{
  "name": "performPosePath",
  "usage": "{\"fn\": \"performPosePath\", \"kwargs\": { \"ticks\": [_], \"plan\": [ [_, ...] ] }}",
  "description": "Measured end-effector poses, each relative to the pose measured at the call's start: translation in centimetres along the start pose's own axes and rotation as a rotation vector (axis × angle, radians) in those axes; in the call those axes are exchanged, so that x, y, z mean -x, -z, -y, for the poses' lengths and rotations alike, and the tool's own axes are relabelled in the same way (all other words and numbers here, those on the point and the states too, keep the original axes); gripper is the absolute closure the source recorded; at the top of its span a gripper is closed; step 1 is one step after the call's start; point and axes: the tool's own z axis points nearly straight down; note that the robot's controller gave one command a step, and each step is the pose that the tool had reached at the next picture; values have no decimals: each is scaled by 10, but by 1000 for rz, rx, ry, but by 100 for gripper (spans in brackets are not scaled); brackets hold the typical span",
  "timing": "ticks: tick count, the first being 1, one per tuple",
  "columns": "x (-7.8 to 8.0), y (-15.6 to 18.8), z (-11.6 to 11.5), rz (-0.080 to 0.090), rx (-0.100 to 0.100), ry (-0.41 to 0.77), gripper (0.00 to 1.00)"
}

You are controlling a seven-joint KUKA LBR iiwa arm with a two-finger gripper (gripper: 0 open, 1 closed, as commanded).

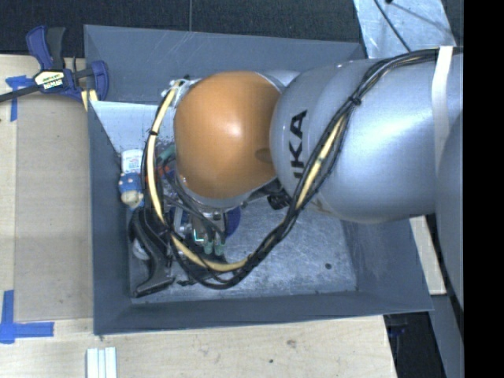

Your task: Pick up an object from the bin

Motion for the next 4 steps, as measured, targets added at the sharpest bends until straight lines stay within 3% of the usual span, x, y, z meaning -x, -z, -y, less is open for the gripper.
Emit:
{"fn": "performPosePath", "kwargs": {
  "ticks": [1, 2, 3, 4],
  "plan": [
    [16, -121, 86, -1, -4, -98, 0],
    [23, -155, 91, 13, 7, -377, 0],
    [22, -155, 92, 11, 5, -379, 100],
    [24, -156, 92, 8, 4, -393, 100]
  ]
}}
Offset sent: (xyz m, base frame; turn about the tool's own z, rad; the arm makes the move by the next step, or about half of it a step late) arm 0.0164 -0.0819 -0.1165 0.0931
